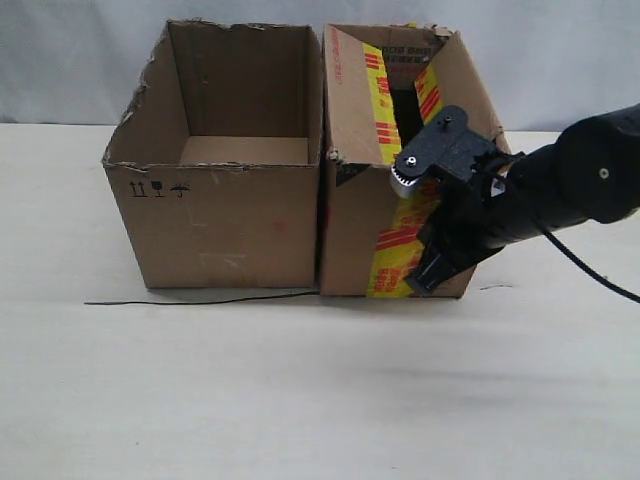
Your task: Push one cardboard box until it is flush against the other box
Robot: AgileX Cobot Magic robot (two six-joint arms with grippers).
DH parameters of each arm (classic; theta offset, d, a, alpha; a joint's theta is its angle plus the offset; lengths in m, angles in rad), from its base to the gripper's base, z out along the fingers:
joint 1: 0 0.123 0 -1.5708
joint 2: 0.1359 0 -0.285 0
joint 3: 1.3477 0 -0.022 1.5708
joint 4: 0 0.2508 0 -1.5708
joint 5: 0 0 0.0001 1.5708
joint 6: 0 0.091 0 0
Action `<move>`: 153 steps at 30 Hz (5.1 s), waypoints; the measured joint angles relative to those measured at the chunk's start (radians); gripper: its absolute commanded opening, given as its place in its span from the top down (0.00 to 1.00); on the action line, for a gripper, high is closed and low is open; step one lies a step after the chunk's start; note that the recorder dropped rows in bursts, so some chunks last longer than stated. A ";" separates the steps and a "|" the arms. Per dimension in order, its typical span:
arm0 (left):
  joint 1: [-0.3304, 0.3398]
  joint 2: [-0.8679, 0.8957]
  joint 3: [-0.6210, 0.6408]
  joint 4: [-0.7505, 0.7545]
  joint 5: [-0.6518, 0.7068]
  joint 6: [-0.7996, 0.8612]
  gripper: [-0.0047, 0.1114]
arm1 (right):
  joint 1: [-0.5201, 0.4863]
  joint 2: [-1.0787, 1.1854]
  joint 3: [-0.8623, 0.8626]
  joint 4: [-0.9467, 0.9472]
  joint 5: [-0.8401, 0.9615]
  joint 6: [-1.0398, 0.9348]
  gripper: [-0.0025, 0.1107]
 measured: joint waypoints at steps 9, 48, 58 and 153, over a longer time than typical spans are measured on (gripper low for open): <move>0.000 0.000 0.000 0.000 0.000 0.000 0.96 | 0.000 0.015 -0.064 -0.002 0.077 0.024 0.98; 0.000 0.000 0.000 0.000 0.000 0.000 0.96 | -0.436 -0.561 0.023 0.215 0.066 0.231 0.98; 0.000 0.000 0.000 0.000 0.000 0.000 0.96 | -0.436 -1.053 0.231 0.219 0.073 0.250 0.98; 0.000 0.000 0.000 0.000 0.000 0.000 0.96 | -0.369 -1.580 0.915 -0.041 -0.046 0.452 0.98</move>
